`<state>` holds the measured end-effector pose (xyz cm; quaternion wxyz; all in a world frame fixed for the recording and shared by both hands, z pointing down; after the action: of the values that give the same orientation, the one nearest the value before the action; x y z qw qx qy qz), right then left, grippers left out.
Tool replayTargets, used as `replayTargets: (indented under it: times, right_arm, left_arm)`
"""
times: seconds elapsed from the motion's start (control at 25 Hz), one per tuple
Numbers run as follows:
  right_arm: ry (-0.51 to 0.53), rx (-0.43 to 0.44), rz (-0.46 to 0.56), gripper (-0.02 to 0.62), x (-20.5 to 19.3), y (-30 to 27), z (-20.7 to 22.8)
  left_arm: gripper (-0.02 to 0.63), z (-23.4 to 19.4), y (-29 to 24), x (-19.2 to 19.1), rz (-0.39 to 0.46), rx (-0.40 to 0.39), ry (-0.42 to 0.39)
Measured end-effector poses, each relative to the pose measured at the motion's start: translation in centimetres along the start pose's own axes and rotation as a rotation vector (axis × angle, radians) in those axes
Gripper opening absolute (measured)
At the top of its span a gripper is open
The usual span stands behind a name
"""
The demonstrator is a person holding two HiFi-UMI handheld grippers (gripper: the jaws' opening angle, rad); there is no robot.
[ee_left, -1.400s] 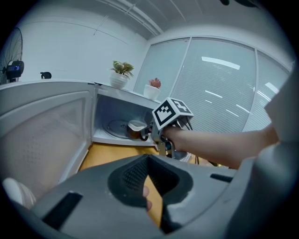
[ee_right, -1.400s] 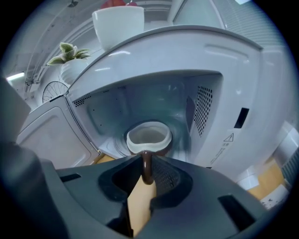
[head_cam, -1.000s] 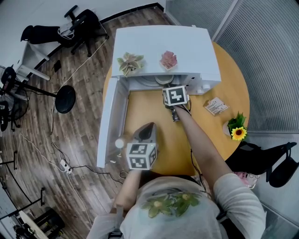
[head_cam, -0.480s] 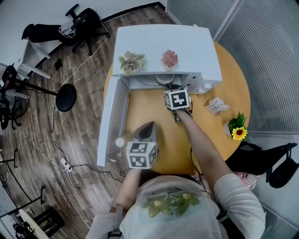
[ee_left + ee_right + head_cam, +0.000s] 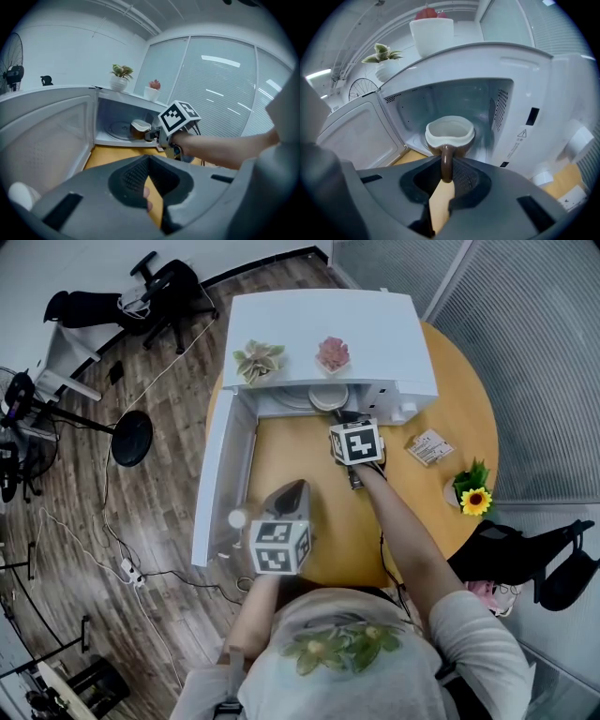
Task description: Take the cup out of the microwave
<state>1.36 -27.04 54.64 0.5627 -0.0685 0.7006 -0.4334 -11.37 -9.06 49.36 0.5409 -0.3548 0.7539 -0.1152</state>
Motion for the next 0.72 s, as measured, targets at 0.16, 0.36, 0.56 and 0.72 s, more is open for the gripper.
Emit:
replayTargets:
  times: [0.16, 0.36, 0.56, 0.72]
  right_arm:
    - [0.01, -0.001, 0.009, 0.06, -0.2, 1.3, -0.2]
    - [0.036, 0.014, 0.026, 0.06, -0.3, 2.7, -0.8]
    - [0.049, 0.025, 0.035, 0.06, -0.6, 4.1, -1.4]
    - [0.056, 0.046, 0.041, 0.06, -0.8, 5.1, -1.9]
  left_arm:
    - [0.002, 0.4, 0.5, 0.0, 0.009, 0.0, -0.01]
    - [0.002, 0.9, 1.3, 0.0, 0.023, 0.003, -0.021]
    - [0.002, 1.2, 2.0, -0.4, 0.031, 0.01, -0.021]
    - [0.002, 1.2, 2.5, -0.5, 0.039, 0.017, -0.02]
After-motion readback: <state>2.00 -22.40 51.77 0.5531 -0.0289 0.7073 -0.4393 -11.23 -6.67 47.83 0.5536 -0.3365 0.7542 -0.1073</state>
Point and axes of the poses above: the fingertips, and each gripper's own axes: y backward along the fingers, z to its right, x out of its top, the point moved 7 cm from there along y, backward along the fingers, and after that the axes turned 8 degrees about y, right-handed, at the moved point
